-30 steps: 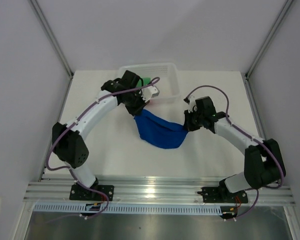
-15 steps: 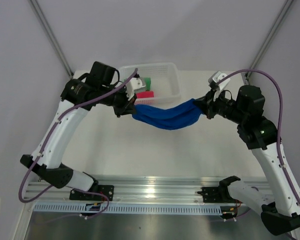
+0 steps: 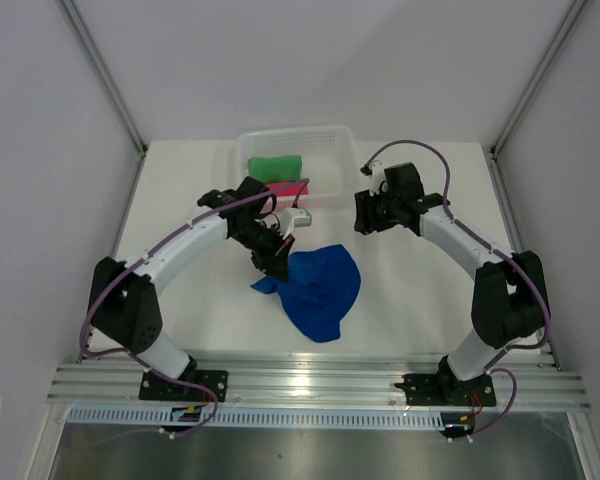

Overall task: Roll the towels
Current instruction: Flatten the towel

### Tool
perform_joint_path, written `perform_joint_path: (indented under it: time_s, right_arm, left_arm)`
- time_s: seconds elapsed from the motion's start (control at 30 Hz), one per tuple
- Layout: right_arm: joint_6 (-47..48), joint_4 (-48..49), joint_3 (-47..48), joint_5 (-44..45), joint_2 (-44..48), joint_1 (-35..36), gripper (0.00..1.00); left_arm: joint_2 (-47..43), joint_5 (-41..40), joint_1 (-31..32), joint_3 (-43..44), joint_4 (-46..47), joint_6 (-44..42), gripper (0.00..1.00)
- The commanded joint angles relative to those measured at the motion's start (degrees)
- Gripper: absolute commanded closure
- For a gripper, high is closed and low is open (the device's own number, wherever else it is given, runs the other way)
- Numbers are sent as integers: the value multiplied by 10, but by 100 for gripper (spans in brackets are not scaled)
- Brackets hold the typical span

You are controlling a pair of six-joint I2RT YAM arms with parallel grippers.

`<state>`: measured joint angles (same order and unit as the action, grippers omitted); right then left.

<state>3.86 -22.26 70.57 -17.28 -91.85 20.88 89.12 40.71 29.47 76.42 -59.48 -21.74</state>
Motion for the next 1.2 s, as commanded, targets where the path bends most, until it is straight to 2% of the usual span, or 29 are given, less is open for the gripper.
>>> perform_joint_path:
  time_s: [0.0, 0.07, 0.1, 0.2, 0.23, 0.37, 0.47, 0.57, 0.73, 0.87, 0.93, 0.97, 1.0, 1.03, 1.1, 1.13, 1.17]
  right_arm:
    - [-84, -1, 20, 111, 38, 11, 45]
    - [-123, -4, -54, 148, 86, 13, 41]
    - [-158, -10, -80, 166, 138, 28, 41]
    - [-209, -42, -181, 238, 213, 84, 42]
    - [-220, -44, -205, 246, 251, 135, 43]
    - [-279, -4, -312, 265, 289, 275, 49]
    - [-310, 28, -346, 298, 266, 368, 50]
    - [-305, 54, -342, 305, 204, 416, 49]
    - [-302, 125, -329, 273, 116, 429, 49]
    - [-314, 118, -318, 283, 64, 429, 51]
    - [-322, 105, -315, 284, 43, 428, 63]
    - [-326, 100, -315, 284, 40, 427, 72]
    - [-331, 96, -315, 279, 36, 425, 89]
    - [-334, 84, -315, 275, 40, 416, 97]
    - [-341, 65, -319, 278, 52, 402, 100]
    - [-344, 47, -321, 283, 73, 385, 100]
    - [-346, 33, -322, 289, 86, 374, 100]
  left_arm:
    - [-18, 22, -4, -31, 89, 37, 97]
    - [-21, -10, -4, -58, 116, 35, 97]
    - [-21, -17, -6, -65, 121, 35, 97]
    - [-29, -33, -11, -93, 139, 41, 95]
    - [-31, -41, -13, -100, 143, 42, 95]
    - [-29, -74, -32, -109, 154, 41, 95]
    - [-21, -86, -38, -115, 156, 34, 94]
    - [-24, -87, -40, -129, 164, 35, 94]
    - [-40, -95, -49, -143, 173, 33, 94]
    - [-54, -96, -64, -147, 176, 32, 94]
    - [-56, -97, -67, -150, 174, 29, 93]
    - [-58, -94, -67, -152, 173, 28, 92]
    - [-60, -92, -67, -151, 169, 25, 91]
    - [-61, -92, -67, -153, 168, 23, 84]
    - [-66, -92, -71, -155, 164, 17, 73]
    - [-69, -92, -73, -156, 164, 15, 61]
    - [-69, -90, -78, -157, 163, 15, 55]
